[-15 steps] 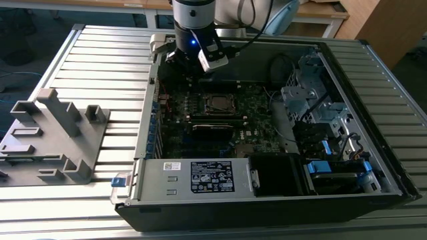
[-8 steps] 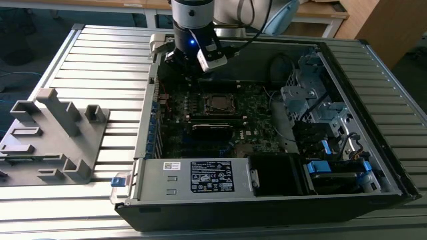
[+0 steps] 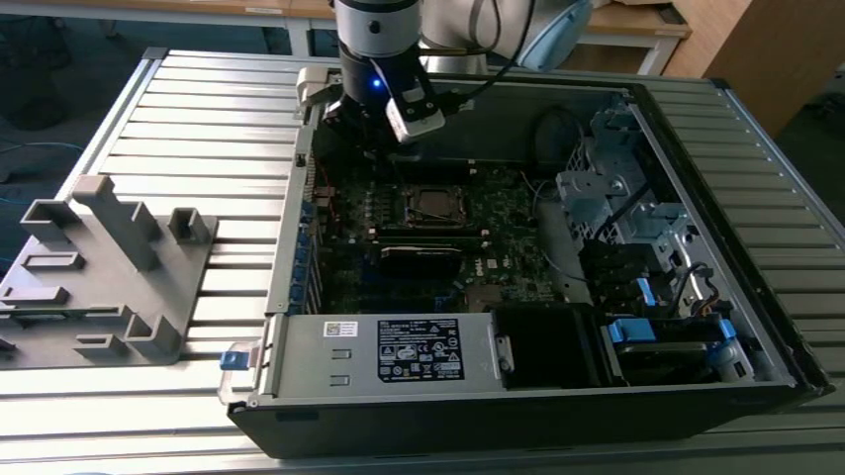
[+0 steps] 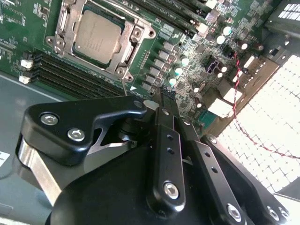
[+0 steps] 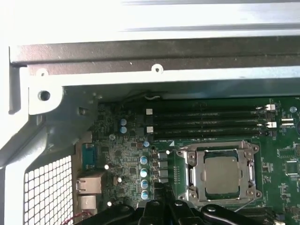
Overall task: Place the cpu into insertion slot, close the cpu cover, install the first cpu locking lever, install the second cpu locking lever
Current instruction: 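Install the first cpu locking lever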
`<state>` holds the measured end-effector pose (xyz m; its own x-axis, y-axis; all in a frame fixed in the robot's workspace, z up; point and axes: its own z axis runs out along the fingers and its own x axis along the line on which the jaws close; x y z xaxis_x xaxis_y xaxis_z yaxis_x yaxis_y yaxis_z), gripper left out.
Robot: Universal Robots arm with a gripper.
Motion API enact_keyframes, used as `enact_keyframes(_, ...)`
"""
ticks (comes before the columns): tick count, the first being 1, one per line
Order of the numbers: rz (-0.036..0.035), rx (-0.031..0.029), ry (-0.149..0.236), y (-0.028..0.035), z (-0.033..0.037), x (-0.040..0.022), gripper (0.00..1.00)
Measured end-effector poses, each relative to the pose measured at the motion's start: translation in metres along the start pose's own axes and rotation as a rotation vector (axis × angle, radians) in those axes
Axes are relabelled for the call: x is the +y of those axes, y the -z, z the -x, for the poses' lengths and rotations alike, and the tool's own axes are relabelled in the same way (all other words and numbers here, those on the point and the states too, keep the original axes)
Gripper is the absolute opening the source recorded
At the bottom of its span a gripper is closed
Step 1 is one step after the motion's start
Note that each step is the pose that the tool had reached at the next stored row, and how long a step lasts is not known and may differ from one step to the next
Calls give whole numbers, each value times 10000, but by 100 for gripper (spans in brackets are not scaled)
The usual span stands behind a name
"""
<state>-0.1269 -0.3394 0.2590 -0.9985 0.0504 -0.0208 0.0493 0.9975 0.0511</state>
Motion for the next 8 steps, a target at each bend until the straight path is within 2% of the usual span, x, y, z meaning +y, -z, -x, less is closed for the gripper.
enact_keyframes(4,80,4,-2,-9,-10,26,11)
enact_keyframes(8,130,7,-3,-20,-17,65,11)
